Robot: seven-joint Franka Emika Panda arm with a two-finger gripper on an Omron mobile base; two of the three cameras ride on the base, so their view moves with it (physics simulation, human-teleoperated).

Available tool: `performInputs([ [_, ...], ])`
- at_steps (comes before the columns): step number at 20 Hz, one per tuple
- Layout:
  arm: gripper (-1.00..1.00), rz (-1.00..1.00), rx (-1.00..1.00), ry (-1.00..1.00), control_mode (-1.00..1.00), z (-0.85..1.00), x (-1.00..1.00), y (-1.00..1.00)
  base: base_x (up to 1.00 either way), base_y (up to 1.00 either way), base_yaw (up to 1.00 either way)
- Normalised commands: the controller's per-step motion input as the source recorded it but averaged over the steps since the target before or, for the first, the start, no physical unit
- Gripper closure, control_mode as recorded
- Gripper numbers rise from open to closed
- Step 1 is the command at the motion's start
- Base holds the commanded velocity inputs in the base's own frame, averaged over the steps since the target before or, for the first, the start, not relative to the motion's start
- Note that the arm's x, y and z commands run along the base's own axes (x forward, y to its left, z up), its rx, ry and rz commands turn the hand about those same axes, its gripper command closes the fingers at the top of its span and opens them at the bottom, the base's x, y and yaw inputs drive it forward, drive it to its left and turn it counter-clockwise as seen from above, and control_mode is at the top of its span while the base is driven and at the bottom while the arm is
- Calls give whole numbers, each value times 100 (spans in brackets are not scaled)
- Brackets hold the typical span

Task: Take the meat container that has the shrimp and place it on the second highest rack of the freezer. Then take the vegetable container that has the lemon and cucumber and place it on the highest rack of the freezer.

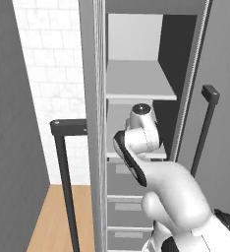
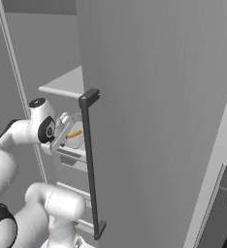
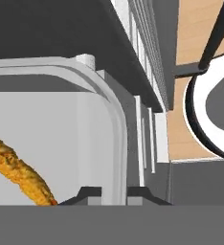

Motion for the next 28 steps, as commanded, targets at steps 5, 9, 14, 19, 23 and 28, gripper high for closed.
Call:
performInputs([
  [5,100,0,0,-2,-100,-30,100,-18,0,0,0],
  [9,100,0,0,0,-100,-44,100,-5,0,0,0],
  [14,100,0,0,-4,-100,-46,100,0,0,0,0],
  [19,100,0,-4,-18,-100,-39,64,10,0,0,0],
  [23,-100,0,-19,-48,-100,-4,-40,43,0,0,0],
  [28,-100,-2,-9,-37,-100,-8,-47,0,0,0,0],
])
